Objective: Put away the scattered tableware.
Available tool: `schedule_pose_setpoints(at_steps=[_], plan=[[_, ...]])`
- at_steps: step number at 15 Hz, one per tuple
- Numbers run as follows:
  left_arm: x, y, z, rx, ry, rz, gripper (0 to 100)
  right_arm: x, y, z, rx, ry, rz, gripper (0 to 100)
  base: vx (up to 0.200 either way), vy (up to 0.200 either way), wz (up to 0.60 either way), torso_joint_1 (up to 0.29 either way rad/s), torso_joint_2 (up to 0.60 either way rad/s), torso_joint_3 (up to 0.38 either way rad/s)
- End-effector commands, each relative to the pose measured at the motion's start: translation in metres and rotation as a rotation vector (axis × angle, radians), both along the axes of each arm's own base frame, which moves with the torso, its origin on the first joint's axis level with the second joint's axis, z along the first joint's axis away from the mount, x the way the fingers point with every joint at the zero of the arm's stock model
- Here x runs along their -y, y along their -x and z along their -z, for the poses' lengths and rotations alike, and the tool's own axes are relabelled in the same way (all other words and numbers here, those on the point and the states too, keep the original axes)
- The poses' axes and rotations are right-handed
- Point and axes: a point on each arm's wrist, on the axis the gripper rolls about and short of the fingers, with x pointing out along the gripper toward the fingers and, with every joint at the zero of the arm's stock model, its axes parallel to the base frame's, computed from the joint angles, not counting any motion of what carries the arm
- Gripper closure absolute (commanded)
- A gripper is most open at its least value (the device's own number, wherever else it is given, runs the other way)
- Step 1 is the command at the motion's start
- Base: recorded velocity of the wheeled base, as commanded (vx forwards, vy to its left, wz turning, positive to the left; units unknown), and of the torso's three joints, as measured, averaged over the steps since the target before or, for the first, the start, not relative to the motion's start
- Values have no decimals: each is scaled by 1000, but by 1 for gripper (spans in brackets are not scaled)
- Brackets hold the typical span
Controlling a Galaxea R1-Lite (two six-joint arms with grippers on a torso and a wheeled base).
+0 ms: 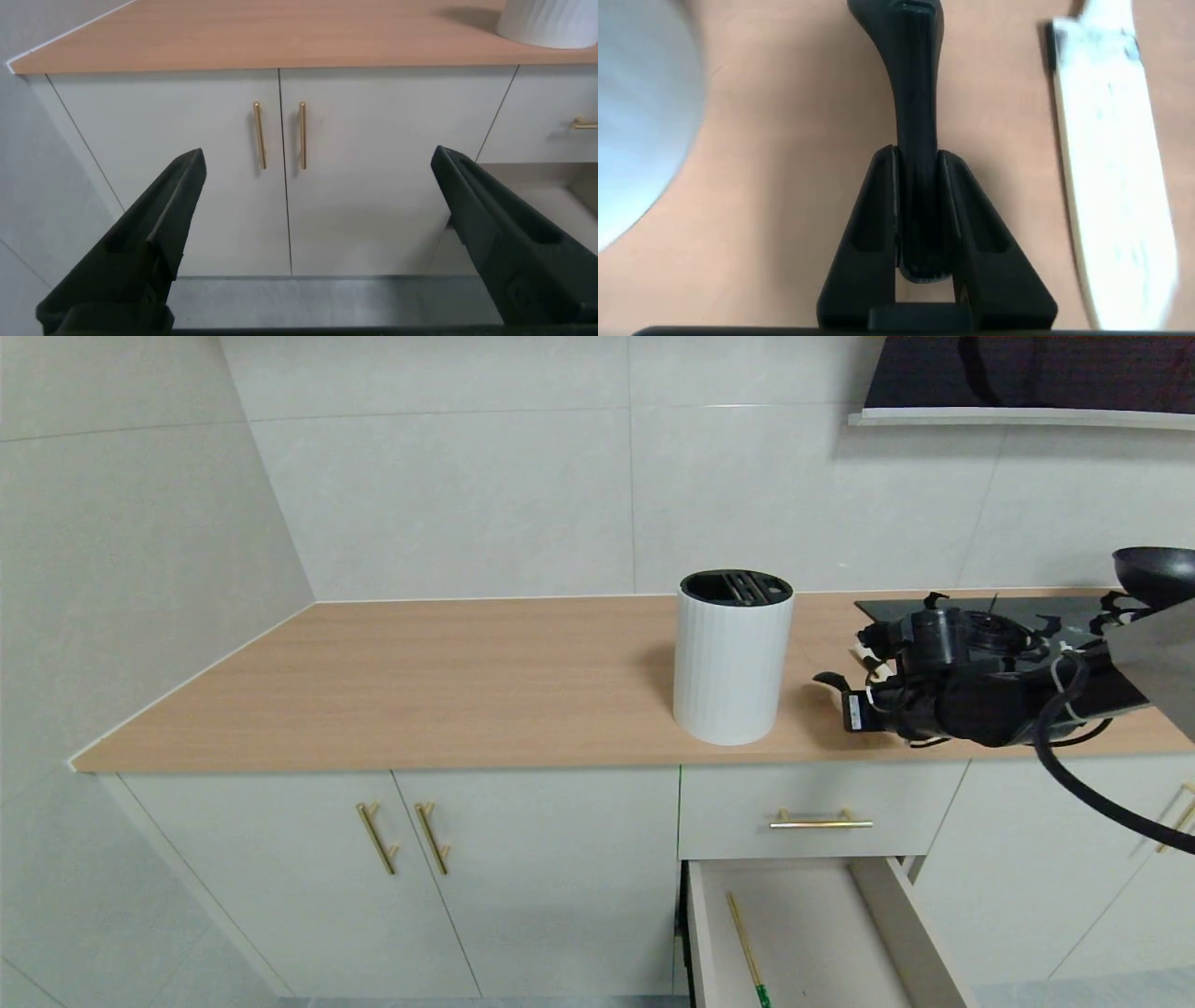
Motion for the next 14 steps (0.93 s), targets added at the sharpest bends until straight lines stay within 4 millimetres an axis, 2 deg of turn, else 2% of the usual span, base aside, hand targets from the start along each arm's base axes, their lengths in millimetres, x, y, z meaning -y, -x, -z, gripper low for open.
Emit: schedule_pose_setpoints(at_steps=[1, 3, 5, 7, 9, 12, 14], plan=[[0, 0, 0, -1, 0, 0, 0, -16, 56, -34, 17, -24, -16, 100, 0, 0, 0, 0, 0, 0], [0, 0, 0, -1, 0, 0, 0, -16, 98, -45, 5, -61, -21, 100, 0, 0, 0, 0, 0, 0], [0, 0, 0, -1, 0, 0, 0, -17, 141, -47, -14, -55, -62, 100, 0, 0, 0, 0, 0, 0], [0, 0, 0, -1, 0, 0, 0, -14, 175, -52, -5, -59, -90, 100, 0, 0, 0, 0, 0, 0], [0, 0, 0, -1, 0, 0, 0, -9, 189, -53, -2, -59, -91, 100, 0, 0, 0, 0, 0, 0], [0, 0, 0, -1, 0, 0, 0, 0, 216, -43, -32, -53, -93, 100, 0, 0, 0, 0, 0, 0], [0, 0, 0, -1, 0, 0, 0, 0, 217, -42, -36, -50, -94, 100, 0, 0, 0, 0, 0, 0]])
